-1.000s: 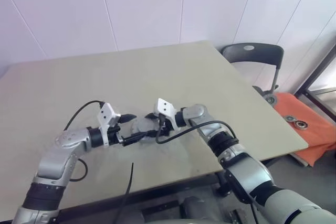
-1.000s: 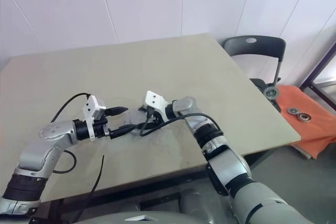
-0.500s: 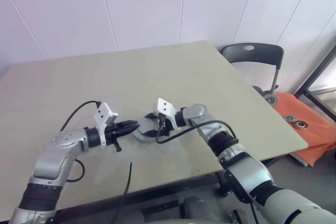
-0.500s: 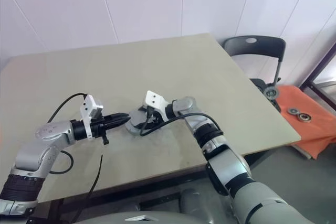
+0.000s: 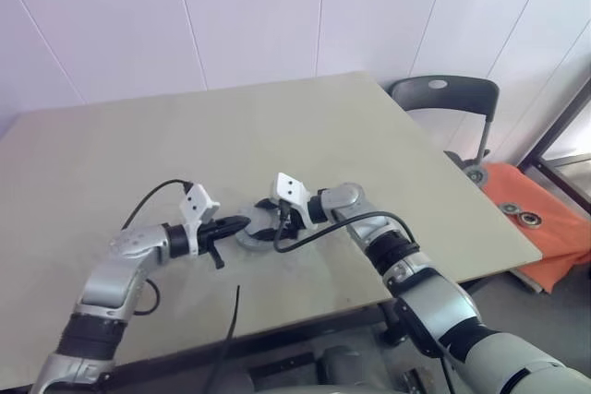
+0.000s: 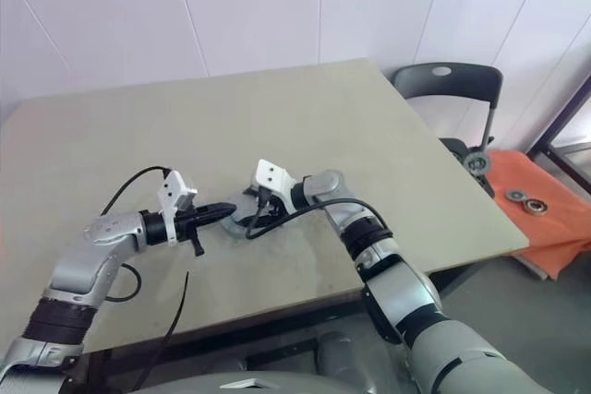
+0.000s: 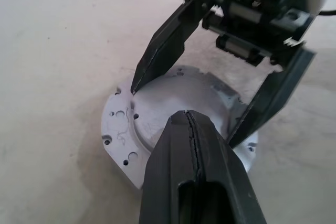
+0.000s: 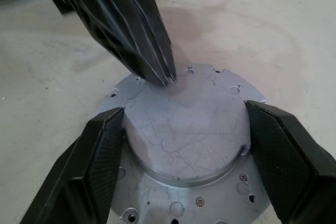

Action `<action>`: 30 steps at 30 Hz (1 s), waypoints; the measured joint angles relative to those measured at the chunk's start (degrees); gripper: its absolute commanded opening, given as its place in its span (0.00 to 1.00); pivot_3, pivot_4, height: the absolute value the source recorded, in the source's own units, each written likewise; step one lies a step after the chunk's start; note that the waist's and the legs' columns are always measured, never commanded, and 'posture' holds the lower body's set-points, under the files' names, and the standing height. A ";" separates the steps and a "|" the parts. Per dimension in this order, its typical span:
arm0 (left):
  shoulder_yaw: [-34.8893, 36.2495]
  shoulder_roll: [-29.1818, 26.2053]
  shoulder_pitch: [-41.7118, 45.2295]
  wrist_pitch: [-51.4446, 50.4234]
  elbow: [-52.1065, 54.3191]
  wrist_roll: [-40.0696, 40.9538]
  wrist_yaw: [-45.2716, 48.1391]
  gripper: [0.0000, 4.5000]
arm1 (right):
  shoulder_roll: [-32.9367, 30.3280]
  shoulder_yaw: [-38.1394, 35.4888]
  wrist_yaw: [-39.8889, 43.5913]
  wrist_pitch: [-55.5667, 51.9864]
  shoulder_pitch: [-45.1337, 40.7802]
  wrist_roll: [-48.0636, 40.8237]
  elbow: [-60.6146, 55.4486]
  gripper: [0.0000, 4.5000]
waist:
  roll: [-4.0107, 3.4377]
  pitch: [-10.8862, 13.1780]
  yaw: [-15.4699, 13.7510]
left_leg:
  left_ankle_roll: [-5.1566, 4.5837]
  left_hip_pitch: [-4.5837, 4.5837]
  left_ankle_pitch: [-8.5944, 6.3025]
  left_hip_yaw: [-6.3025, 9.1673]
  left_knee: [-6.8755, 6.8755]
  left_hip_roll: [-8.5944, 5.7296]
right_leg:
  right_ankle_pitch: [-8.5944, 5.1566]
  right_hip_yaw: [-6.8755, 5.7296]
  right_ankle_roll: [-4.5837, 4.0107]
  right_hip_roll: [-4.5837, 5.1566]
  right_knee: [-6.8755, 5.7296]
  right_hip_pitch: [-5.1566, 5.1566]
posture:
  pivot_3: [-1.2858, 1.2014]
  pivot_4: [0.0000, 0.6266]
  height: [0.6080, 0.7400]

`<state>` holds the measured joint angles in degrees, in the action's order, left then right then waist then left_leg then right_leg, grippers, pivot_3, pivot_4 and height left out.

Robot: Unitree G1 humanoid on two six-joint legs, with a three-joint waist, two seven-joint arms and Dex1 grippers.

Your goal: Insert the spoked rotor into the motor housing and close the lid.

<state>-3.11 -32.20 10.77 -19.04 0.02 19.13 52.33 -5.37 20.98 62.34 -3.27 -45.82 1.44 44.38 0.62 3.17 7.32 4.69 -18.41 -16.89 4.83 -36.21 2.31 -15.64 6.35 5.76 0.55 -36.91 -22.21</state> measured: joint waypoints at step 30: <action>-2.92 4.34 2.82 9.42 -8.81 -4.20 0.53 0.00 | -0.25 0.05 -0.85 -0.45 0.88 0.07 -0.22 0.72 | -0.31 -0.75 -0.09 | 0.00 0.07 0.00 0.01 0.02 -0.02 | -0.03 0.01 -0.03 0.01 0.08 0.12 | 0.52 0.00 1.00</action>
<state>-6.03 -27.86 13.59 -9.62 -8.79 14.93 52.86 -5.61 21.03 61.49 -3.72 -44.94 1.51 44.16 0.31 2.42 7.23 4.69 -18.34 -16.89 4.84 -36.19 2.30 -15.67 6.36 5.73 0.56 -36.83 -22.10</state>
